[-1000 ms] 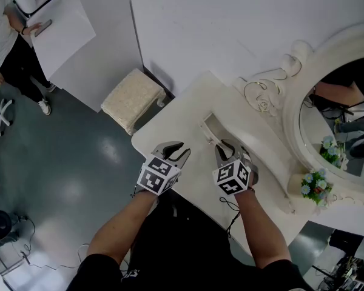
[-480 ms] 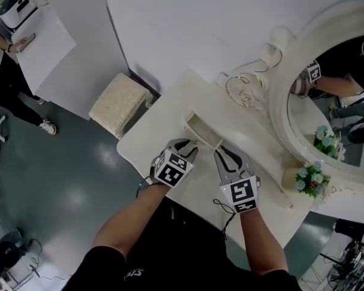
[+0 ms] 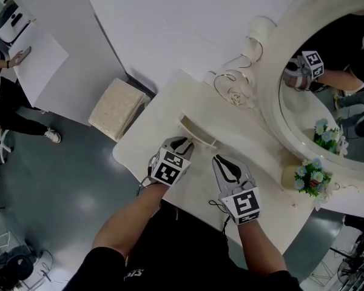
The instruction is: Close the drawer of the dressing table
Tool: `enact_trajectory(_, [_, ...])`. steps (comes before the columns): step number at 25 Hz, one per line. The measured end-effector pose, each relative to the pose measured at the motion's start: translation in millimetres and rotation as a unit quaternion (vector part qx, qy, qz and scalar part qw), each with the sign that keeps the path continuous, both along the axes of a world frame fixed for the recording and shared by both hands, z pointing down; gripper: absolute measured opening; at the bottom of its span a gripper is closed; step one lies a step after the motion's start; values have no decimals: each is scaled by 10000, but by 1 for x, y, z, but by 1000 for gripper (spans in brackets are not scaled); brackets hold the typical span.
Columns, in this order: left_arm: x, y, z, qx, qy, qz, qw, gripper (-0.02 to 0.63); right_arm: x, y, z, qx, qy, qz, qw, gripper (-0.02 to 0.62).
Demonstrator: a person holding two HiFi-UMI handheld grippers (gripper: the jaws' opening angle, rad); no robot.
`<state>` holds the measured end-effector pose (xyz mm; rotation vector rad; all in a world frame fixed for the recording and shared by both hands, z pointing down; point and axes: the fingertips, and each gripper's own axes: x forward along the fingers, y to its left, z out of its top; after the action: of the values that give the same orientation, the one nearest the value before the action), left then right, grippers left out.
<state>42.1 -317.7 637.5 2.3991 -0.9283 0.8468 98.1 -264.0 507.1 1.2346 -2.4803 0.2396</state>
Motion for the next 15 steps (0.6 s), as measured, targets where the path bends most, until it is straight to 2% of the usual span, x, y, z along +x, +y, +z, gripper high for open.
enact_trajectory(7, [15,-17,-3,-13,-111,52,9999,103,12,-6,-4,-15,-424,177,9989,21])
enact_trajectory(15, [26,-34,-3,42,-134,31,9999,104,33,-9,0,-126,-617,289,9976,14])
